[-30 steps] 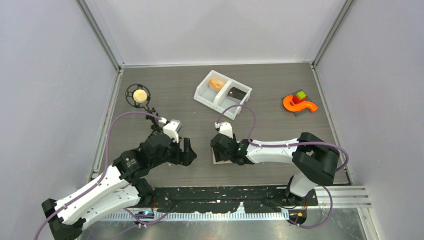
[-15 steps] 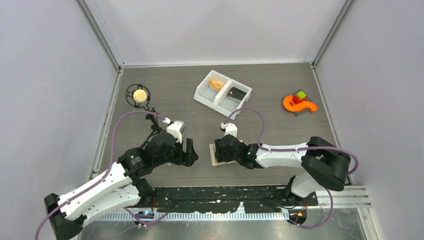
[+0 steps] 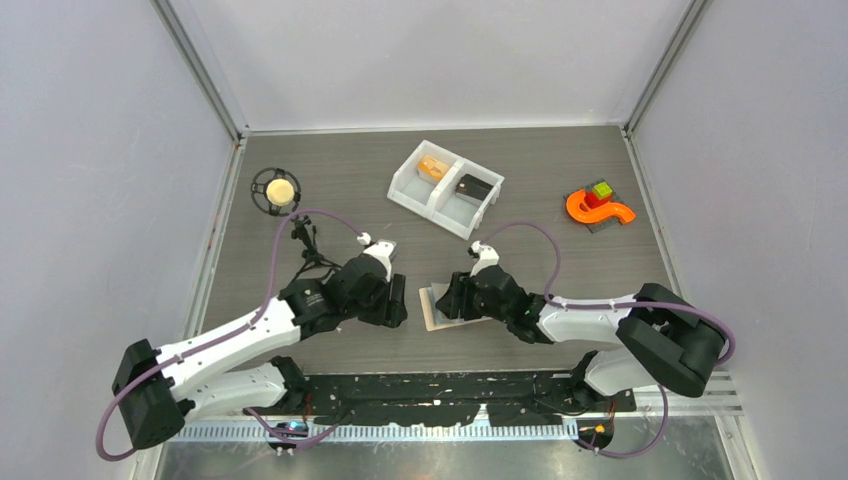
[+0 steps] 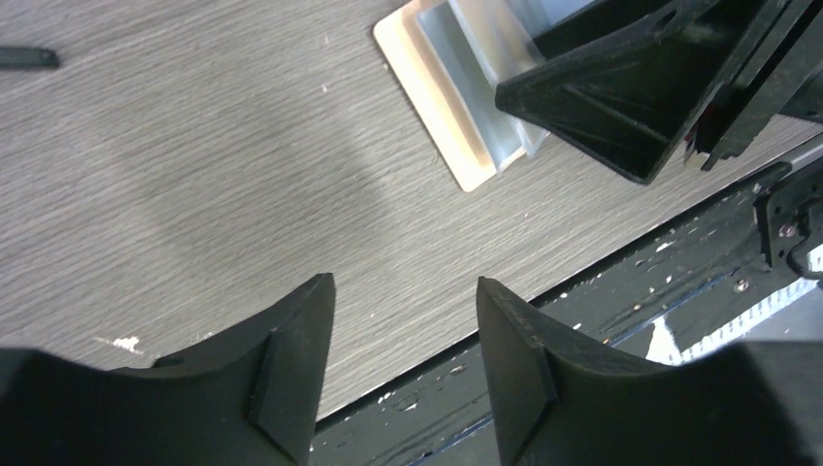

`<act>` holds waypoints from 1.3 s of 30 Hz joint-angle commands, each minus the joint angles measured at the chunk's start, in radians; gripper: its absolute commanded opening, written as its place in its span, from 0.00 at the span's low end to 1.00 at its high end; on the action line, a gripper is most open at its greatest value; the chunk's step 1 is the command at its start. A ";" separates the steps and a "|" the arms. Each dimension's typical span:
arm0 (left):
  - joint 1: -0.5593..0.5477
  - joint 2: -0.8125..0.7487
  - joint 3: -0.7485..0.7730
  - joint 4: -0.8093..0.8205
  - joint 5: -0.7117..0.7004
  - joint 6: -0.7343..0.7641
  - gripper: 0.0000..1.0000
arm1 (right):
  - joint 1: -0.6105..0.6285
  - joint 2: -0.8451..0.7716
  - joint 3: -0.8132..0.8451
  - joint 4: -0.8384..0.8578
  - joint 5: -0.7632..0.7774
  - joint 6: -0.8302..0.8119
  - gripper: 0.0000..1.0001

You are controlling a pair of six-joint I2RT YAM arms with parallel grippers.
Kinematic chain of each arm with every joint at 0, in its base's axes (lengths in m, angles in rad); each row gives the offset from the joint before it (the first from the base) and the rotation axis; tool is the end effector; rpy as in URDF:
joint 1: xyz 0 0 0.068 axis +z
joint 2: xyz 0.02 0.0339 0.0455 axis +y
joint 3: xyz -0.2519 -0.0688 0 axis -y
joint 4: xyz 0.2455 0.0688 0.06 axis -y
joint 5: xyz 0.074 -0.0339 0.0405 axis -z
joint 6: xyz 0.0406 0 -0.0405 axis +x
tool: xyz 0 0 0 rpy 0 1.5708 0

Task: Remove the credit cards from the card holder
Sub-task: Remove the credit card from the storage box.

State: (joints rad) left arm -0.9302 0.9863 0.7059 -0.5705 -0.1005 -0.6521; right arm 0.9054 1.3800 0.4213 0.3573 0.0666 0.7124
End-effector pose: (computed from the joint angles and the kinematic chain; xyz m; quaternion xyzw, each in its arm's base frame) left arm 0.1281 -0.1651 0.2273 0.1120 0.9282 -0.2171 0.2807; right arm 0.1607 0.2004 0.1296 -0.0698 0.8817 0.3166 0.3428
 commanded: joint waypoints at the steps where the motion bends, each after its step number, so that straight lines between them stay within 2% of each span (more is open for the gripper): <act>1: -0.005 0.046 0.073 0.105 -0.010 -0.007 0.53 | -0.042 -0.031 -0.054 0.147 -0.111 0.031 0.54; 4: -0.004 0.085 0.095 0.154 -0.035 0.000 0.37 | -0.063 -0.032 -0.090 0.217 -0.154 0.048 0.54; 5: -0.004 0.102 0.106 0.168 -0.039 0.002 0.34 | -0.069 -0.035 -0.095 0.226 -0.159 0.049 0.54; 11: -0.001 0.215 0.159 0.212 -0.051 -0.006 0.27 | -0.094 -0.058 -0.127 0.266 -0.189 0.059 0.54; 15: 0.023 0.281 0.165 0.276 -0.004 -0.025 0.21 | -0.112 -0.064 -0.154 0.300 -0.208 0.069 0.54; 19: 0.055 0.344 0.155 0.353 0.077 -0.054 0.19 | -0.131 -0.055 -0.172 0.330 -0.228 0.080 0.54; 25: 0.091 0.436 0.175 0.381 0.131 -0.069 0.16 | -0.151 -0.061 -0.196 0.369 -0.247 0.098 0.54; 39: 0.099 0.597 0.204 0.464 0.196 -0.085 0.15 | -0.156 -0.076 -0.195 0.364 -0.261 0.095 0.54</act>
State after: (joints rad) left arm -0.8371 1.5642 0.8654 -0.1730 0.0715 -0.7300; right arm 0.7551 1.3411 0.2279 0.6735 -0.1802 0.8108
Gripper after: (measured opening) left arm 0.153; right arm 0.542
